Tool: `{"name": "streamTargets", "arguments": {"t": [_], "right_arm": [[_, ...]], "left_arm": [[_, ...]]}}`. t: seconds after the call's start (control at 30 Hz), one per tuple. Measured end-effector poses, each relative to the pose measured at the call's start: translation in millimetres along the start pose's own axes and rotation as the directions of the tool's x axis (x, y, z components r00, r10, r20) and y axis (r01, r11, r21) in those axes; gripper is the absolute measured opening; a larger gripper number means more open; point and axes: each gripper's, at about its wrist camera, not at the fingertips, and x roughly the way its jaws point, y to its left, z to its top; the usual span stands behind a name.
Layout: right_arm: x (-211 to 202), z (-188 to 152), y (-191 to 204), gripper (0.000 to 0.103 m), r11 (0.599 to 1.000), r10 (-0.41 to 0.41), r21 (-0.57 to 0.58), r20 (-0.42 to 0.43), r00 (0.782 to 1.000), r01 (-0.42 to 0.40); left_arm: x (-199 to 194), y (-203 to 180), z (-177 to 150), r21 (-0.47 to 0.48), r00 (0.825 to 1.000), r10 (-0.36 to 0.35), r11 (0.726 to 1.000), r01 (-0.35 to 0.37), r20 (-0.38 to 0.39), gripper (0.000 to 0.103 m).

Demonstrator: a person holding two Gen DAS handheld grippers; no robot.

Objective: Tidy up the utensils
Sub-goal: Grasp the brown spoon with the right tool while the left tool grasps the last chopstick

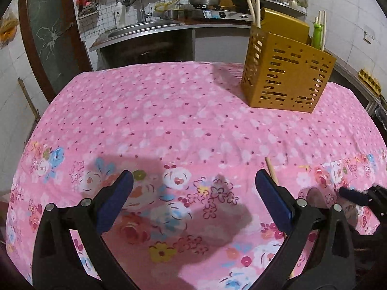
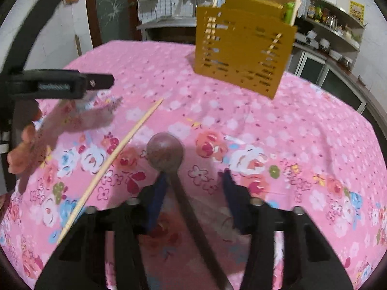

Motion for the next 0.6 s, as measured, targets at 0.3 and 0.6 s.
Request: {"name": "streamTargets", "arguments": {"t": [0.3,0.6], "right_arm": [[11,14,-24,0.008,0.989,-0.042,0.140,-0.027,0.999,0.045],[3,5,-77,0.008,0.936,-0.164,0.307,-0.057,0.985,0.174]], "left_arm": [[5,-28,1,0.040,0.999,-0.045,0.998,0.045,-0.009,0.097],[19,-72,-4,0.078,0.991,-0.102,0.991,0.108,-0.081,0.084]]}}
